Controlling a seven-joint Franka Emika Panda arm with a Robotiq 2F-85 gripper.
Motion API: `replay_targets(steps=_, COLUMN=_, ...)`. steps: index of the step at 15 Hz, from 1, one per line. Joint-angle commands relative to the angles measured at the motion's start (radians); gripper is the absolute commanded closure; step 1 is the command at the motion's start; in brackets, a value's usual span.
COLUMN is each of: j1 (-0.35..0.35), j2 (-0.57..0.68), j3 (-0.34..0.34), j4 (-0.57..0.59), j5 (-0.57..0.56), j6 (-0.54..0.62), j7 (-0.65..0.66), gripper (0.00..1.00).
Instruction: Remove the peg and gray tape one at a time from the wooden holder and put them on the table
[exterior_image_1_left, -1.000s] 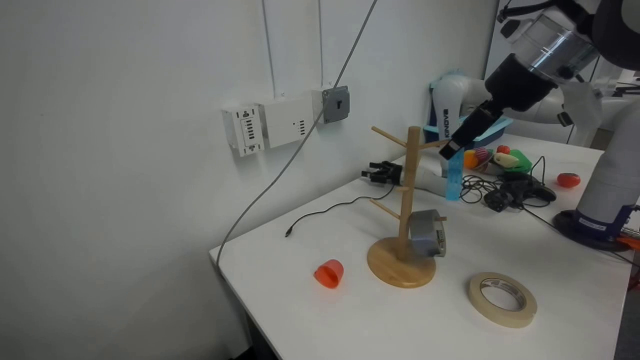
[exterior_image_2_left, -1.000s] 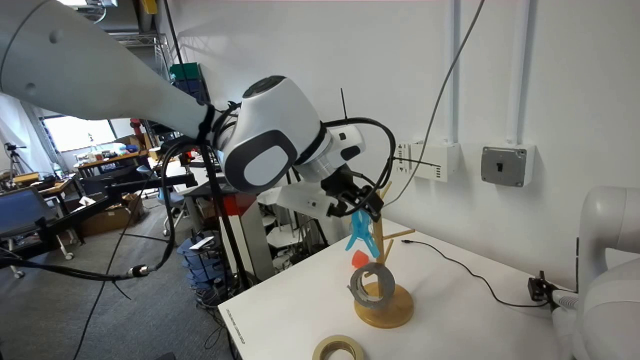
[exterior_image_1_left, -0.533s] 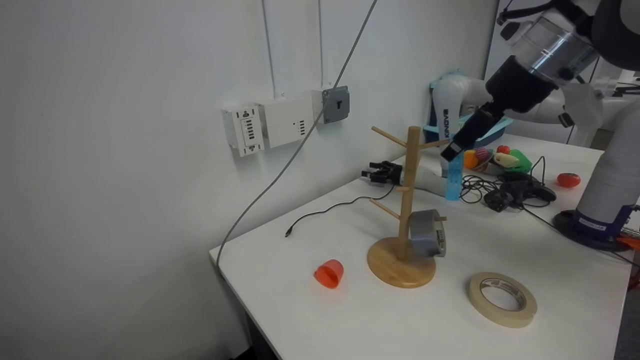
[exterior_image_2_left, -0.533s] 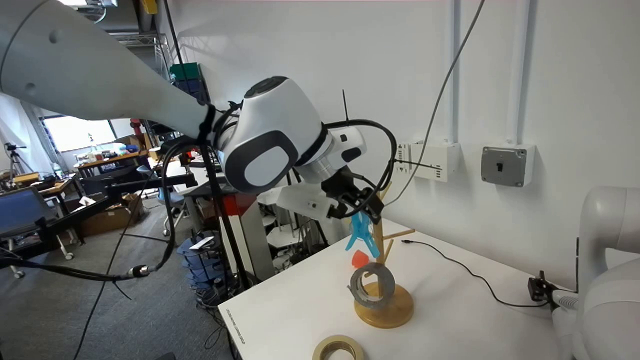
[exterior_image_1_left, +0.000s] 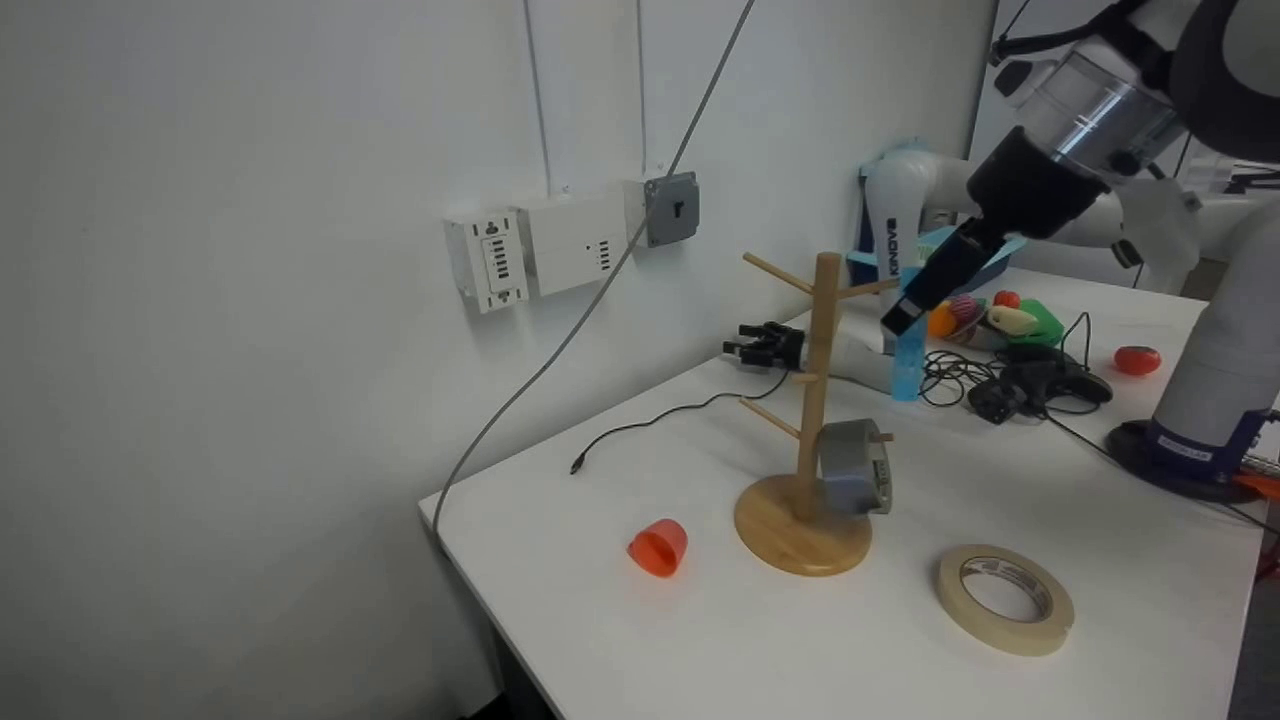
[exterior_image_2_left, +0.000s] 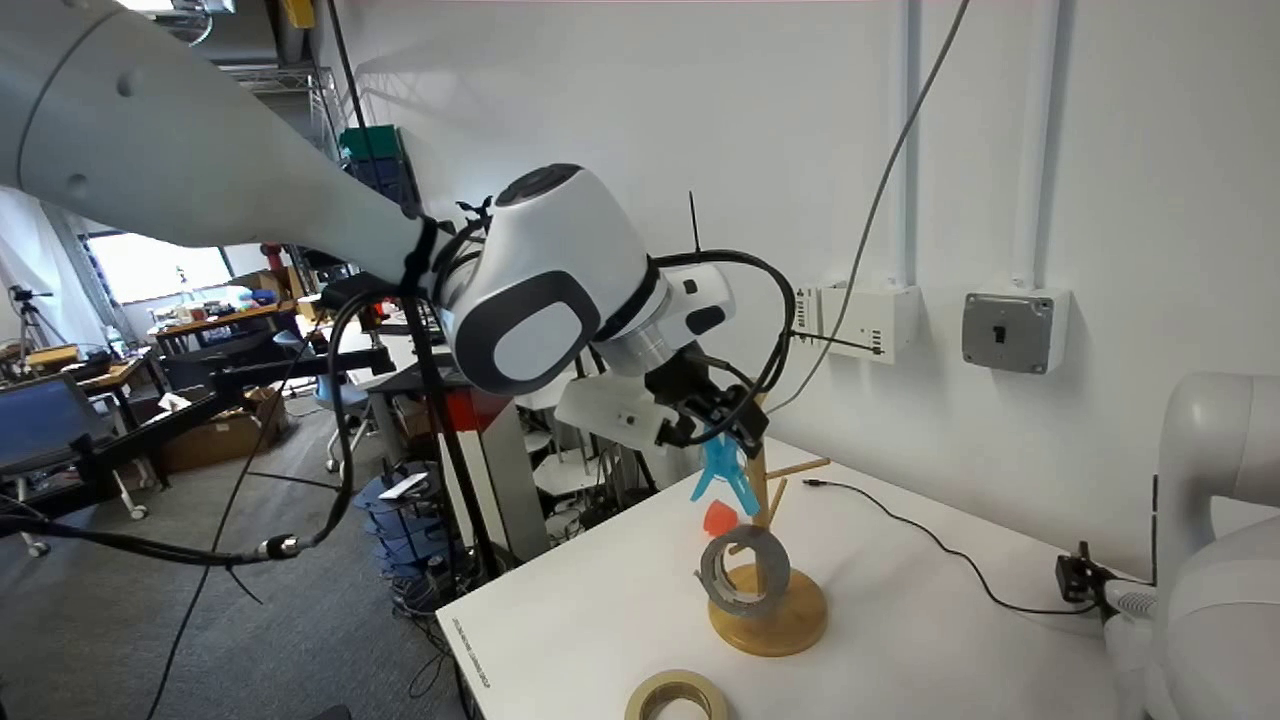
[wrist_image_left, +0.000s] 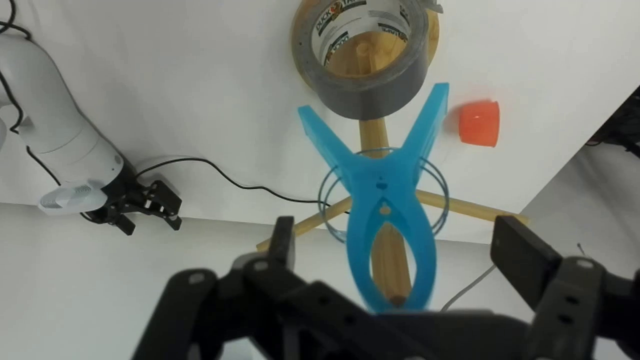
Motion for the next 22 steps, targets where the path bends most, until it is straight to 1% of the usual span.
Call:
replay_targets(steps=1, j1=-0.008, j2=0.015, j3=-0.003, j4=0.029, j5=0.013, j6=-0.037, j7=-0.022, gripper=0.00)
replay_targets(steps=2, j1=-0.008, j2=0.016, j3=-0.003, j4=0.029, j5=0.014, j6=-0.037, j7=-0.023, gripper=0.00)
replay_targets(steps=3, j1=-0.008, j2=0.017, j3=-0.003, j4=0.029, j5=0.015, j6=-0.037, j7=-0.025, gripper=0.16)
replay_targets(steps=4, j1=-0.008, j2=0.017, j3=-0.002, j4=0.029, j5=0.018, j6=-0.037, j7=-0.029, gripper=0.28)
replay_targets(steps=5, j1=-0.009, j2=0.017, j3=-0.002, j4=0.029, j5=0.018, j6=-0.038, j7=-0.031, gripper=0.34)
replay_targets(steps=6, j1=-0.009, j2=0.017, j3=-0.001, j4=0.028, j5=0.020, j6=-0.038, j7=-0.034, gripper=0.44)
replay_targets(steps=8, j1=-0.008, j2=0.016, j3=-0.001, j4=0.028, j5=0.022, j6=-0.039, j7=-0.037, gripper=0.60)
replay_targets(steps=9, j1=-0.008, j2=0.016, j3=0.000, j4=0.028, j5=0.022, j6=-0.040, j7=-0.037, gripper=0.66)
replay_targets(steps=12, j1=-0.008, j2=0.011, j3=-0.001, j4=0.025, j5=0.021, j6=-0.041, j7=-0.037, gripper=0.68)
replay_targets(steps=18, j1=-0.011, j2=-0.034, j3=-0.015, j4=0.002, j5=-0.025, j6=-0.058, j7=0.002, gripper=0.68)
replay_targets(steps=22, j1=-0.013, j2=-0.076, j3=-0.030, j4=-0.007, j5=-0.050, j6=-0.118, j7=0.009, gripper=0.68)
